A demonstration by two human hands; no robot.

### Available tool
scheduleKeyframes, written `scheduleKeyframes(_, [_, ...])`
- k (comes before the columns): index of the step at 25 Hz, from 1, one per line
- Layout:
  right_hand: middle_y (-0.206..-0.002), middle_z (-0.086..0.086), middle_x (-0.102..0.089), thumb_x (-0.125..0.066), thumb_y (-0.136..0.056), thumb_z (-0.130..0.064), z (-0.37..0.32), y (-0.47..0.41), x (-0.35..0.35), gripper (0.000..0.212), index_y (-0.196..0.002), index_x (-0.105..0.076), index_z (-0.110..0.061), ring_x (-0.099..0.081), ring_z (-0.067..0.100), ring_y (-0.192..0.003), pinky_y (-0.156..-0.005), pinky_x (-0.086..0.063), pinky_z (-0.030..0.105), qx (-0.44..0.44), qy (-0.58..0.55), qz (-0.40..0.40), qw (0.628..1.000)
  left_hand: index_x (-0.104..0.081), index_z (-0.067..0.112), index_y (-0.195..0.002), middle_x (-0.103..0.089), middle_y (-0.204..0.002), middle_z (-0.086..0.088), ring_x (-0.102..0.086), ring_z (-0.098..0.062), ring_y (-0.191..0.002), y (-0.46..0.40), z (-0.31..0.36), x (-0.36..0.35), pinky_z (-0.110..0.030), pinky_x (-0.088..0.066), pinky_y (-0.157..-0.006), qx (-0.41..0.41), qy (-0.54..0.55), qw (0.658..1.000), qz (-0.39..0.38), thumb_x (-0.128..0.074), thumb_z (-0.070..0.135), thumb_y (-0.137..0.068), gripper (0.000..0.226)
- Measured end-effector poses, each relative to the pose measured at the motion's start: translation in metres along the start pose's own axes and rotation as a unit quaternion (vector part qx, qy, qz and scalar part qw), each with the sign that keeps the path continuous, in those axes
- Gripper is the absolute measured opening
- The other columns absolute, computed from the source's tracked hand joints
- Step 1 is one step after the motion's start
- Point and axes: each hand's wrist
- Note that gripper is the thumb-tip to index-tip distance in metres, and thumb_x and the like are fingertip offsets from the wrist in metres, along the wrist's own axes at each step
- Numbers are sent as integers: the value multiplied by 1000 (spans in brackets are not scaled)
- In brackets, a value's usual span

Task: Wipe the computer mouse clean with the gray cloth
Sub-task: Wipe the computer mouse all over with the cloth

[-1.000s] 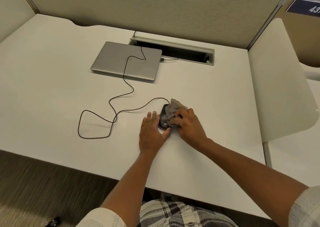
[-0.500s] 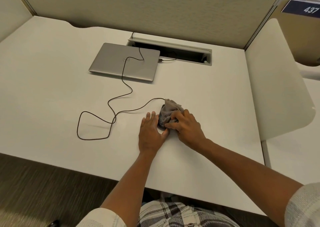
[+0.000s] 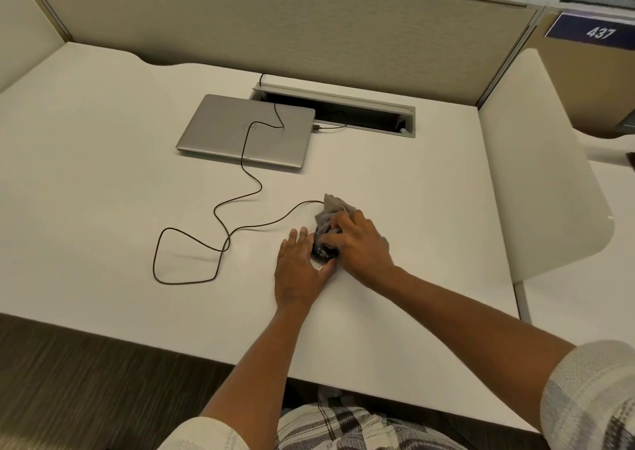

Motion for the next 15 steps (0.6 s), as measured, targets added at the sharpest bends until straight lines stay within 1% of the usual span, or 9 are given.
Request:
scheduleKeyframes(3, [-106,4,-61,-74,-81,-20,-11,2,-10,20,-101,-76,-24,-54,32,-98,-72,-51,39,21,-14,-3,1000,-48,16,-143,-44,-152,-3,-25,-16,-148,-1,3,3,-35,-20,-121,4,18,1000,0,-66,55,-82,74])
scheduleKeyframes(6, [-105,3,-59,-68,-85,-18,-8,2,-12,17,-98,-76,-26,-52,30,-97,-75,-48,40,89,-6,-17,996,-50,23,-141,-49,-149,3,-24,-13,-148,-2,1,5,-36,-22,-120,-2,28,1000,-3,-63,51,-83,65])
scheduleKeyframes(8, [-105,2,-58,-64,-85,-12,0,4,-11,23,-98,-75,-27,-49,28,-98,-78,-47,42,150,14,-36,988,-53,22,-138,-49,-148,3,-24,-13,-148,-1,0,5,-34,-20,-121,-2,30,1000,-1,-65,51,-82,64])
scheduleKeyframes(10, [-105,1,-58,-66,-78,-6,12,7,-5,30,-96,-75,-29,-48,27,-97,-80,-48,41,190,27,-45,980,-56,19,-135,-50,-147,0,-28,-15,-146,-1,0,5,-32,-19,-120,6,35,999,16,-69,52,-79,66])
scheduleKeyframes(12, [-104,0,-60,-74,-74,-8,22,9,4,30,-94,-76,-31,-50,26,-97,-78,-49,39,171,41,-46,983,-56,16,-136,-50,-148,-2,-31,-18,-145,0,0,3,-33,-19,-120,2,23,999,26,-68,56,-78,72])
scheduleKeyframes(14, [-105,0,-61,-79,-74,-12,28,7,11,29,-97,-76,-30,-51,27,-97,-74,-48,37,110,44,-45,992,-53,15,-138,-50,-147,-3,-32,-18,-145,-1,-1,2,-34,-19,-120,-2,11,1000,22,-66,61,-78,76])
scheduleKeyframes(15, [-107,1,-61,-79,-77,-13,28,4,13,28,-101,-76,-29,-50,28,-99,-75,-47,37,81,36,-41,995,-53,15,-139,-50,-147,-2,-32,-18,-145,-2,-2,2,-33,-18,-120,0,11,1000,20,-66,62,-78,77])
Point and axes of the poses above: each hand's wrist, its own y-axis away from the middle knuckle, its own x-axis out of the back of the hand, z = x × y
